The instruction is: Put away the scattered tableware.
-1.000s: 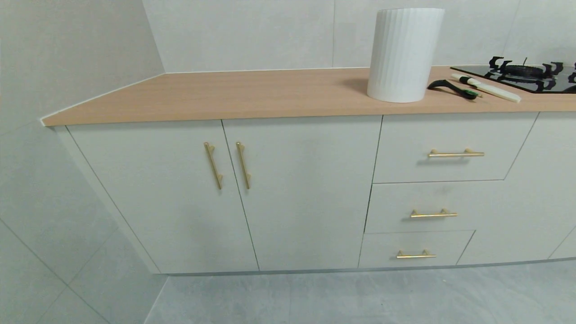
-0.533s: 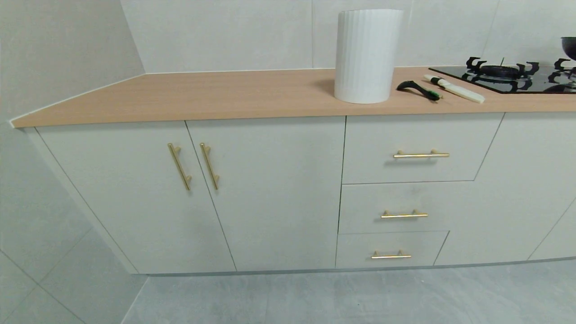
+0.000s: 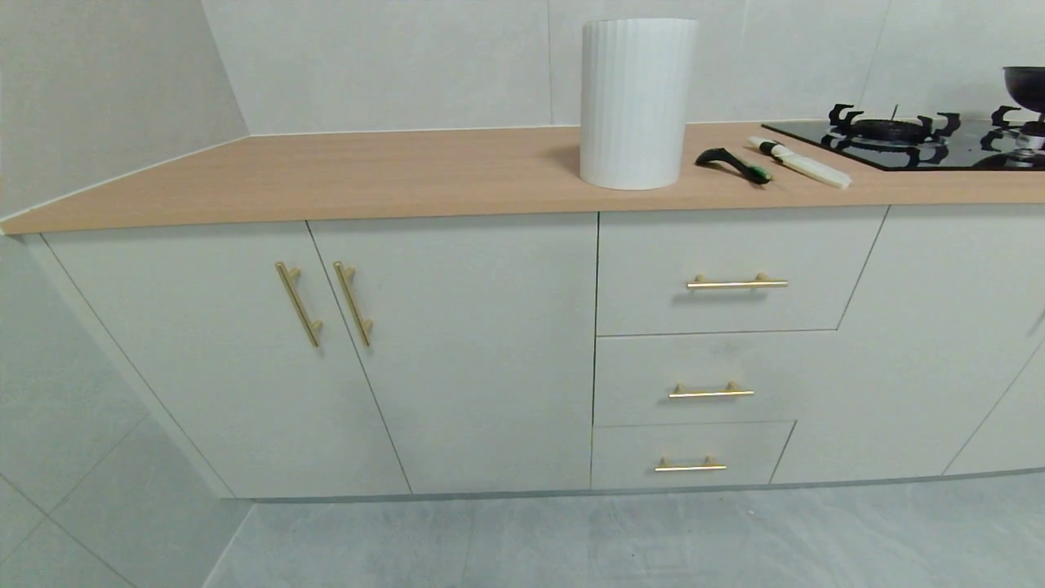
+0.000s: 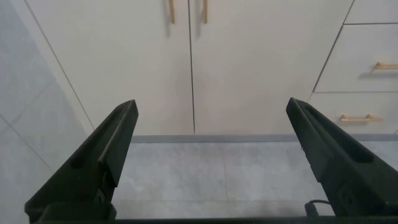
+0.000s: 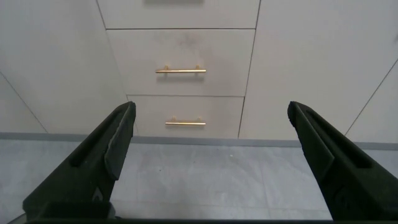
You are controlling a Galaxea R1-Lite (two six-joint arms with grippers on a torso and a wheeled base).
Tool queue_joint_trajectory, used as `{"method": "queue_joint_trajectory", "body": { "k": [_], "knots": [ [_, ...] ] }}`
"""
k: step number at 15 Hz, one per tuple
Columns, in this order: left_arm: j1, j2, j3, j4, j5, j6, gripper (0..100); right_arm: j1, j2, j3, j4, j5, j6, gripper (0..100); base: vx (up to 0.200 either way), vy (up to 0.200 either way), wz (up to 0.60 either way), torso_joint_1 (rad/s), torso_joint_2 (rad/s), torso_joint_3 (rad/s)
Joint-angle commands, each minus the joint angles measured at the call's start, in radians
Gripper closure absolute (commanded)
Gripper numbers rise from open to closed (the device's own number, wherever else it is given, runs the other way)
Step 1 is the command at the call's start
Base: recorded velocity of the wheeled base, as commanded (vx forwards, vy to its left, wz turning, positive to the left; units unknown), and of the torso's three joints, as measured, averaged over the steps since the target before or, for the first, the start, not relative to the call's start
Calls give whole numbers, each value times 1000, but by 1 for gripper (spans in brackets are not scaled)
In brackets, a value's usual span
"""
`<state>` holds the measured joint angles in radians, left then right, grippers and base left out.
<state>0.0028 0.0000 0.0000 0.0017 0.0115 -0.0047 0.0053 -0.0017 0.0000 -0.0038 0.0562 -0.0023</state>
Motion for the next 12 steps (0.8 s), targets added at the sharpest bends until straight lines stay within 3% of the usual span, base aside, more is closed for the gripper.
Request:
{"method": "queue_joint_trajectory", "body": {
  "k": [1, 3, 9, 12],
  "knots": [
    [0, 2, 0, 0, 1, 0, 0, 1, 2, 0, -1, 1, -1, 0, 0, 0, 0, 0, 0, 0],
    [0, 2, 0, 0, 1, 0, 0, 1, 2, 0, -1, 1, -1, 0, 0, 0, 0, 0, 0, 0],
    [0, 2, 0, 0, 1, 0, 0, -1, 2, 0, -1, 1, -1, 0, 200, 0, 0, 0, 5, -2],
    [0, 2, 0, 0, 1, 0, 0, 1, 2, 0, -1, 1, 1, 0, 0, 0, 0, 0, 0, 0]
  ]
}}
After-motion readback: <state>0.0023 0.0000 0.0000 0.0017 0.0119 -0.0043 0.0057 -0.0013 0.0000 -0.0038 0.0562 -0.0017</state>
